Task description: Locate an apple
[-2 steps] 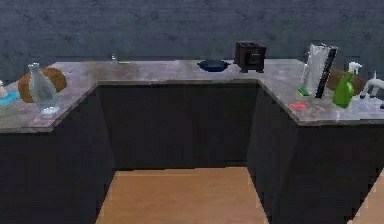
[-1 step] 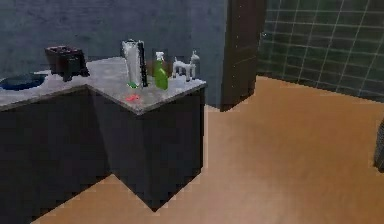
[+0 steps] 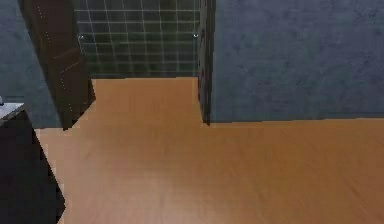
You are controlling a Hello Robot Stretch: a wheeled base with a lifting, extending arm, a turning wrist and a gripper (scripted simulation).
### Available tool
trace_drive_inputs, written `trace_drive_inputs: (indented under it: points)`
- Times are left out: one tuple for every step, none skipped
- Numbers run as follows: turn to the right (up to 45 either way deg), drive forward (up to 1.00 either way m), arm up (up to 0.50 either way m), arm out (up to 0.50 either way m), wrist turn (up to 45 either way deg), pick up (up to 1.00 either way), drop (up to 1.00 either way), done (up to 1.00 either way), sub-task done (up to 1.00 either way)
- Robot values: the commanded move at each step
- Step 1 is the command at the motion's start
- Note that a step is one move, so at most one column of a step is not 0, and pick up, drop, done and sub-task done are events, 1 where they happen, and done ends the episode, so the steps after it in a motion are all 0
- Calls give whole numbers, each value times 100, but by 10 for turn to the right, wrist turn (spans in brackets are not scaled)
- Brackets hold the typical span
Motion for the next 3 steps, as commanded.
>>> trace_drive_inputs:
  points:
    - [450,0,0,0,0,0,0,0,0]
    - [30,0,0,0,0,0,0,0,0]
    - [0,100,0,0,0,0,0,0,0]
